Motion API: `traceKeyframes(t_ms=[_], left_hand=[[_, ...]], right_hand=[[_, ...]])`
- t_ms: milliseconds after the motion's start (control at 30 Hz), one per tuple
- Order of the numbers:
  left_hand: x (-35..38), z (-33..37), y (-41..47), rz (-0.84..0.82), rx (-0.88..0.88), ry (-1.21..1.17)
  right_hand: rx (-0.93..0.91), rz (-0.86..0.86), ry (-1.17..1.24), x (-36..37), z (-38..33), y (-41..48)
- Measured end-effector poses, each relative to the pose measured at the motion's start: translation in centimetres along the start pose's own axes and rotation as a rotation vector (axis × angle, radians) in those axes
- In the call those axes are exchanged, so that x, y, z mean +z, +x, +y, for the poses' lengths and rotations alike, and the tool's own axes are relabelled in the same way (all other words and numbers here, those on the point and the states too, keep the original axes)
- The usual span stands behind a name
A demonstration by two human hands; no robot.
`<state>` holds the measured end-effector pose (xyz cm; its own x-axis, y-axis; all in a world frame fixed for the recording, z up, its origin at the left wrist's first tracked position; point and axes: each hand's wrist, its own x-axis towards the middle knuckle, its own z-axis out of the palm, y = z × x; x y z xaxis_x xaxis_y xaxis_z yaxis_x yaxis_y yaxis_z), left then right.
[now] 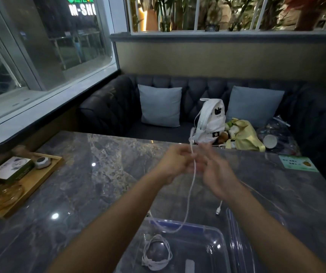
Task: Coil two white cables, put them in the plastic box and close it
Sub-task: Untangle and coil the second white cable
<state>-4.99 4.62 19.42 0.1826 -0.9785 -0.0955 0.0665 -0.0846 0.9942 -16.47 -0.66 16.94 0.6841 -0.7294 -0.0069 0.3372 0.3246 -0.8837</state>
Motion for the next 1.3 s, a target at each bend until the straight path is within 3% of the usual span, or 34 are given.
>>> traceKeyframes(t_ms=[200,333,433,500,567,633,733,867,933,1033,1133,1200,1300], left_hand=[[-2.3,4.2,2.1,0.237,0.135,-0.459],[-5.9,5.4,2.7,0.402,0.177,-0.713],[-8.5,4.8,2.0,0.396,-0.021,-0.493],[-8.4,3.6,0.4,0.210,-0.165,-0.143],[-6.9,1.8,-1.5,-0.007,-0.175,0.203],[-5.0,-0.1,-2.9,-0.231,-0.163,0.387],[-2.3,-2.4,-4.2,-0.415,-0.181,0.394],[-1.6,-1.7,-4.4,-0.190,-0.107,0.292],[-2.3,-0.7,-4.5,-0.170,-0.104,0.280],[-2.9,0.5,-4.6,-0.264,-0.116,0.384],[-2.4,1.2,-4.7,-0.403,-0.112,0.491],[-2.2,1.6,-4.8,-0.447,-0.109,0.507],[-3.1,2.4,-4.8,-0.370,-0.076,0.468]], right_hand=[[0.132,-0.106,-0.216,-0.1,2.2,-1.6],[0.075,-0.077,-0.337,0.1,1.6,-1.8],[0.050,-0.067,-0.245,0.3,0.6,-1.8],[0.038,-0.054,-0.179,0.5,0.1,-1.7],[0.023,-0.031,-0.116,1.2,-0.3,-1.4],[0.001,-0.014,-0.053,2.0,-0.4,-1.0],[-0.018,-0.005,-0.099,3.0,-0.6,-0.8],[-0.058,0.197,-0.411,2.4,-0.2,-0.6],[-0.166,0.324,-0.640,1.4,-0.2,-0.8],[-0.392,0.123,-1.055,0.3,-0.6,-1.5],[-0.452,-0.118,-1.325,1.0,-0.8,-1.7],[-0.472,-0.123,-1.356,1.2,-0.8,-1.3],[-0.432,0.027,-1.322,0.6,-1.0,-1.0]])
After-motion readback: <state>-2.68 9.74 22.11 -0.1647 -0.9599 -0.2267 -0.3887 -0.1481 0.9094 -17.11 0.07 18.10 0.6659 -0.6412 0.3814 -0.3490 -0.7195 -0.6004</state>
